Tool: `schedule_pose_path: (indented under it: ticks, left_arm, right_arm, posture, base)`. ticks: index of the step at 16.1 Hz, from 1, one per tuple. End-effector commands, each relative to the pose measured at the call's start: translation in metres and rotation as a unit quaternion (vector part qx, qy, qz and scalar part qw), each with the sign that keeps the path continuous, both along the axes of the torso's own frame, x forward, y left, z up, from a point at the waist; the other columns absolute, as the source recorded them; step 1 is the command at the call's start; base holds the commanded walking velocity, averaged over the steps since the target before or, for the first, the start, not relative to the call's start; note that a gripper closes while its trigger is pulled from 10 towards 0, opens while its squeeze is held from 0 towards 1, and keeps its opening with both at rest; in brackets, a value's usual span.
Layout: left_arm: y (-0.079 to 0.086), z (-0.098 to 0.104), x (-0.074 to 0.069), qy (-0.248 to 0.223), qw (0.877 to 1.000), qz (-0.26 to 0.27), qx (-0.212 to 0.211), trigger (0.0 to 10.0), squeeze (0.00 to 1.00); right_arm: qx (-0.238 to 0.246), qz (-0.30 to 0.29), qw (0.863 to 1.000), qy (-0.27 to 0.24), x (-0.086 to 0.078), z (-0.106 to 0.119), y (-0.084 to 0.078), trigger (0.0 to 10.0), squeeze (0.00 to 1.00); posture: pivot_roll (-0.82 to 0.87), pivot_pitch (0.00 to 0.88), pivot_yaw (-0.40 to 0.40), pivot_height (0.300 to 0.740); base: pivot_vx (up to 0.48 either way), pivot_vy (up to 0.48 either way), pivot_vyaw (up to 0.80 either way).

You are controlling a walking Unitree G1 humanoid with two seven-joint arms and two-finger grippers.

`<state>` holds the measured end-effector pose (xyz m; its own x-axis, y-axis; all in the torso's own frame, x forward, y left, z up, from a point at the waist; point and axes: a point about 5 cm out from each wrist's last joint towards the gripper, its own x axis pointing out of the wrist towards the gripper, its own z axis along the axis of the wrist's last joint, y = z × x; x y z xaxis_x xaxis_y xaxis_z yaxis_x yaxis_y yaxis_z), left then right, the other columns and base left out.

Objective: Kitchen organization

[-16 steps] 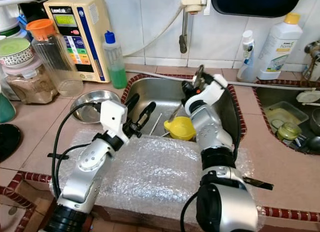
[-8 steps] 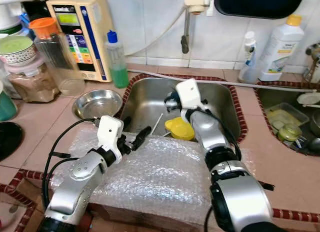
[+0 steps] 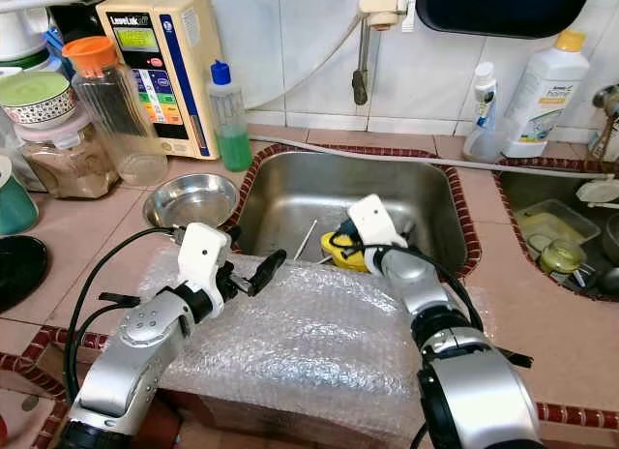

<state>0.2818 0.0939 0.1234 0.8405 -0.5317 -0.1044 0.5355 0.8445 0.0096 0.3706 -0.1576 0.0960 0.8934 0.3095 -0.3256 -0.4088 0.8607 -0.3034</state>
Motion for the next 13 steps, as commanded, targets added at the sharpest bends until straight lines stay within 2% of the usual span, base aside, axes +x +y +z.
schedule_pose_path:
  ticks: [1, 4, 5, 6, 9, 11, 13]
  left_arm:
    - [0.010, 0.003, 0.008, 0.001, 0.999, 0.035, 0.011, 10.0, 1.00]
    - [0.015, 0.005, 0.013, 0.002, 0.998, 0.055, 0.015, 10.0, 1.00]
    - [0.019, 0.006, 0.016, 0.002, 0.997, 0.071, 0.015, 10.0, 1.00]
    - [0.027, 0.008, 0.021, -0.002, 0.994, 0.105, 0.012, 10.0, 1.00]
    - [0.038, 0.010, 0.030, -0.006, 0.990, 0.140, 0.021, 10.0, 1.00]
    - [0.049, 0.012, 0.044, 0.001, 0.984, 0.179, 0.020, 10.0, 1.00]
    - [0.053, 0.015, 0.051, 0.001, 0.981, 0.194, 0.016, 10.0, 1.00]
  right_arm:
    - [0.012, 0.000, 1.000, 0.028, -0.003, -0.007, -0.002, 10.0, 1.00]
    - [0.050, -0.003, 0.998, 0.049, -0.005, -0.009, -0.002, 10.0, 1.00]
    - [0.077, -0.008, 0.996, 0.047, -0.003, -0.006, -0.003, 10.0, 1.00]
    - [0.115, -0.021, 0.993, 0.029, 0.000, 0.002, -0.006, 10.0, 1.00]
    - [0.156, -0.018, 0.988, -0.007, 0.005, 0.015, -0.003, 10.0, 1.00]
    - [0.192, 0.015, 0.980, -0.055, 0.006, 0.029, 0.011, 10.0, 1.00]
    - [0.206, 0.033, 0.975, -0.078, 0.003, 0.036, 0.019, 10.0, 1.00]
  posture:
    - [0.14, 0.000, 0.087, 0.740]
    - [0.14, 0.000, 0.085, 0.740]
    - [0.14, 0.000, 0.083, 0.740]
    - [0.14, 0.000, 0.081, 0.740]
    - [0.13, 0.000, 0.081, 0.740]
    - [0.11, 0.000, 0.089, 0.740]
    - [0.10, 0.000, 0.094, 0.740]
  base:
    - [0.000, 0.000, 0.00]
    - [0.000, 0.000, 0.00]
    - [0.000, 0.000, 0.00]
    - [0.000, 0.000, 0.00]
    - [0.000, 0.000, 0.00]
    - [0.000, 0.000, 0.00]
    - [0.000, 0.000, 0.00]
